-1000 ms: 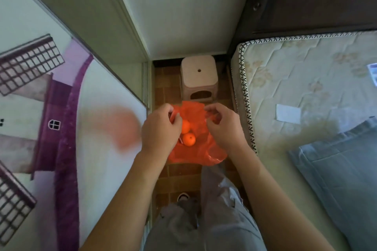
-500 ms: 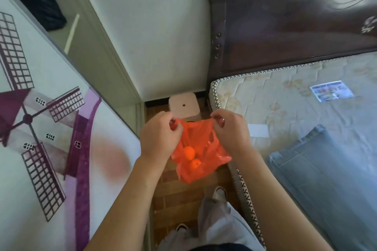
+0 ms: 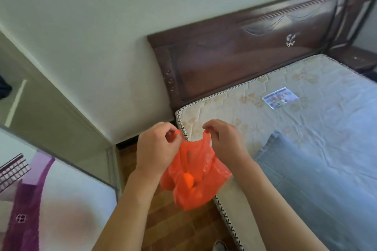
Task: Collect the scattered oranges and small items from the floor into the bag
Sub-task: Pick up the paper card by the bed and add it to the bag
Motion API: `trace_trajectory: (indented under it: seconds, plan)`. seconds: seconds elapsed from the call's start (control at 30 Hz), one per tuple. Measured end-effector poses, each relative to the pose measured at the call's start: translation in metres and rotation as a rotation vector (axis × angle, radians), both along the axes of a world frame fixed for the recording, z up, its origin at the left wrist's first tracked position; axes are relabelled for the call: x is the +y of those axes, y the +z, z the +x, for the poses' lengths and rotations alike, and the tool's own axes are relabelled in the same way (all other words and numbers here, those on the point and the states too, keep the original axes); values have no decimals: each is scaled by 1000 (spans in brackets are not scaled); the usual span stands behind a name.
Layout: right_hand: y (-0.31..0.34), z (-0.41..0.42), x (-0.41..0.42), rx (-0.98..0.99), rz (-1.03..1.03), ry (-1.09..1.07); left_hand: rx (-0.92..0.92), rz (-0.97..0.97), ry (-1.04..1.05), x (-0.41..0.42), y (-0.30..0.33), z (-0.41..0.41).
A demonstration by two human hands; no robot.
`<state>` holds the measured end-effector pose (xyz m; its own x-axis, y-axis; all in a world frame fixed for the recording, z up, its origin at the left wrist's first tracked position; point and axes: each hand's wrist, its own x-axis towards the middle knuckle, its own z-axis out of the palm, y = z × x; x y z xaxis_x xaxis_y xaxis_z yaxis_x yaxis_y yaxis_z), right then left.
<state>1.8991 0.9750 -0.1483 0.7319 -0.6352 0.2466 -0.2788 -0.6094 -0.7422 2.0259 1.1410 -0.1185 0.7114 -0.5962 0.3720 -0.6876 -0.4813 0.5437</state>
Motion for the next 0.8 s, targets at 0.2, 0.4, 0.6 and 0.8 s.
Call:
trace_trajectory:
  seconds: [0.2, 0.4, 0.6, 0.8]
  plan:
    - [15, -46, -48, 19, -36, -155, -17, -7, -173, -68, 25, -27]
    - [36, -92, -74, 56, -58, -395, 23, -55, -394, -131, 44, -39]
    - [52, -130, -83, 74, -94, -652, 84, -91, -635, -180, 55, -54]
    - [65, -170, -62, 32, -149, -909, 135, -118, -894, -215, 66, -86]
